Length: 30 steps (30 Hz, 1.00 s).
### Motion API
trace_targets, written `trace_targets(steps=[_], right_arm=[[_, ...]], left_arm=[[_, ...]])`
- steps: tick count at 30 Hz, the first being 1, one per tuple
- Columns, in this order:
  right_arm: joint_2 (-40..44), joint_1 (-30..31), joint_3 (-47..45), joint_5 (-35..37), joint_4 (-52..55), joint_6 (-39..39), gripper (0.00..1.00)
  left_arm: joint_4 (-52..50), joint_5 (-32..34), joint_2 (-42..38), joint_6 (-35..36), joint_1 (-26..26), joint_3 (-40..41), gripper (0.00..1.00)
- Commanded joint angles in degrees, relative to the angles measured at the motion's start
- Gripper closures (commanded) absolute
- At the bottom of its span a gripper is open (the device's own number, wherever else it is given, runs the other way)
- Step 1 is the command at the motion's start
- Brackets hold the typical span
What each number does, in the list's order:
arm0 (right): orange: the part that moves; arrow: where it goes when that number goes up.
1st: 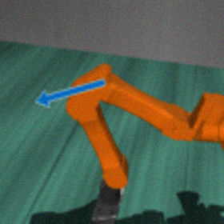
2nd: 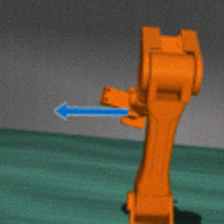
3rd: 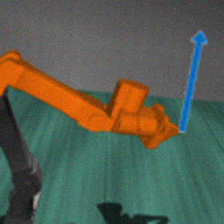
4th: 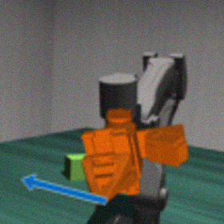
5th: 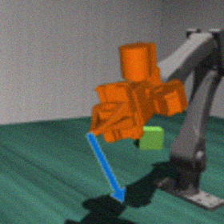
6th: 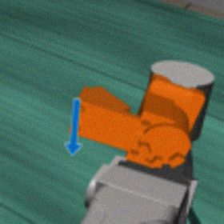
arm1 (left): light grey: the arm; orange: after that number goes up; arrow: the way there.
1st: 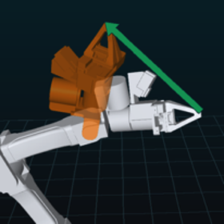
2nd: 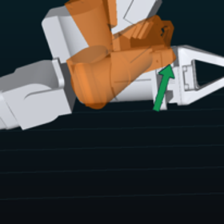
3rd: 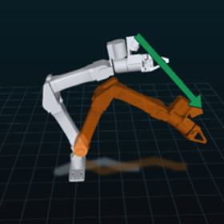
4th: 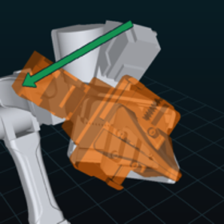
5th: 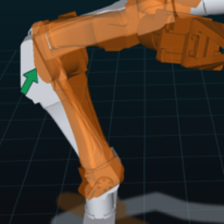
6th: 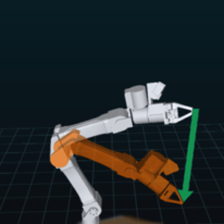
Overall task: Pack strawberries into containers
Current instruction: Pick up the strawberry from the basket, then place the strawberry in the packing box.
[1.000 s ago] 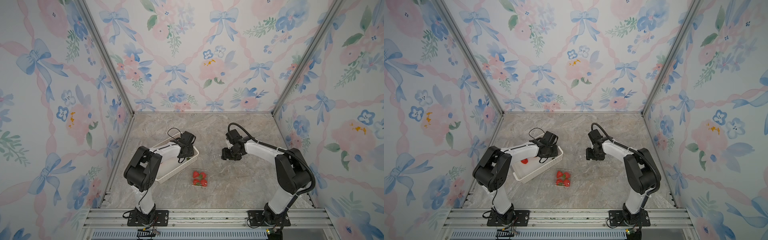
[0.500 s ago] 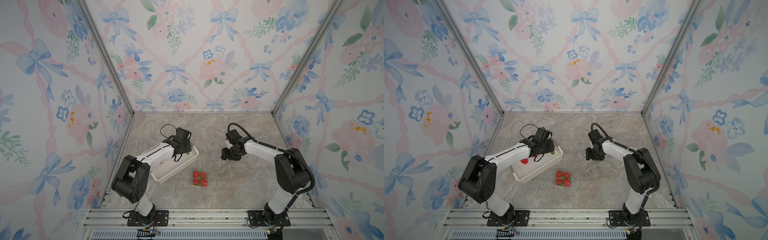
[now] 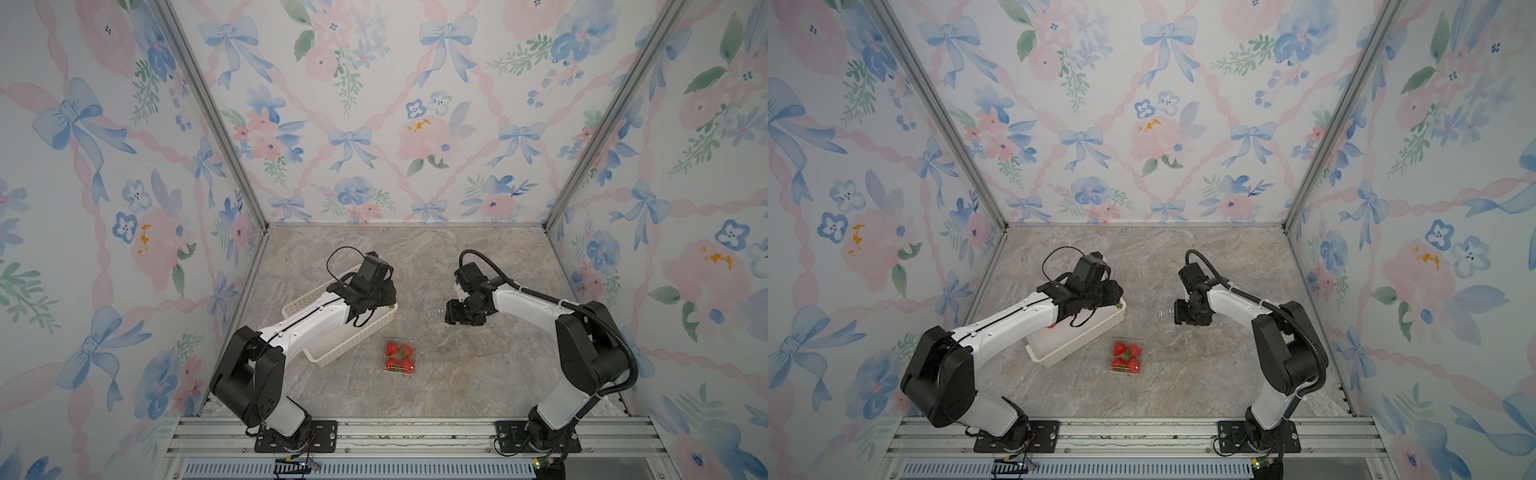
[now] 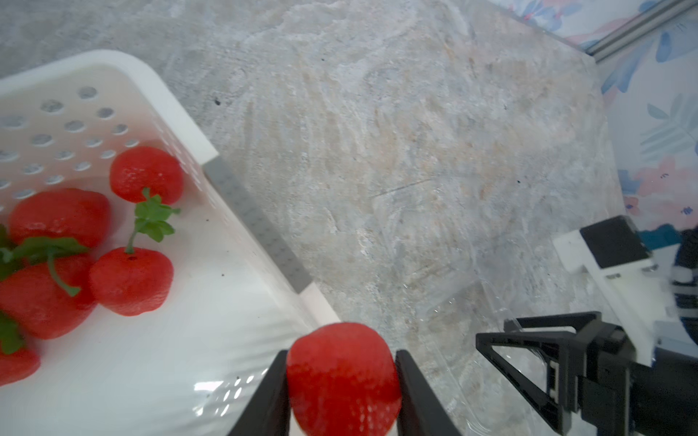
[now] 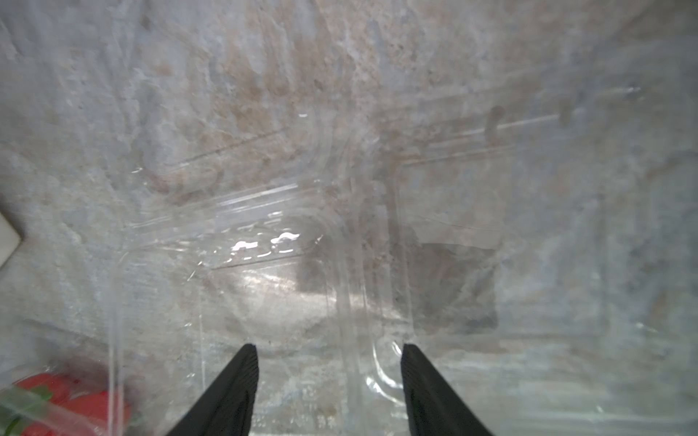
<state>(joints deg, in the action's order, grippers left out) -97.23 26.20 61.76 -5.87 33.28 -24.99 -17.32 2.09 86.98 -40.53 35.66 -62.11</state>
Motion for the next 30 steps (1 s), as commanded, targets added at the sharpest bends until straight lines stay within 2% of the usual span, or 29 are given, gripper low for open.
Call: trace_targets(steps=[1,10,14,23,30], right_arm=[[2.0,-0.1,-0.7,-3.2,-0.4,-2.8,0.37],[1.1,2.4,-2.5,-11.4,-8.0,-9.4,0.37],[4.9,2.1,-4.4,-9.5,-7.6,-9.7,0.33],[16.8,-3.2,-10.4,-5.0,-5.7,-10.2,0.23],[23.0,-8.8,-13.8,-4.9,-4.9,-9.7,0.23]], left_arm=[[-0.8,-1.1,0.0,-1.0,2.7,-2.6,0.8],[-0.8,-0.9,4.2,-2.1,9.2,-5.1,0.8],[-0.8,-0.9,6.3,-2.5,11.1,-6.1,0.81],[-0.8,-2.0,13.1,-2.3,13.6,-11.7,0.81],[-0.7,-4.0,18.9,-2.9,14.8,-14.2,0.81]])
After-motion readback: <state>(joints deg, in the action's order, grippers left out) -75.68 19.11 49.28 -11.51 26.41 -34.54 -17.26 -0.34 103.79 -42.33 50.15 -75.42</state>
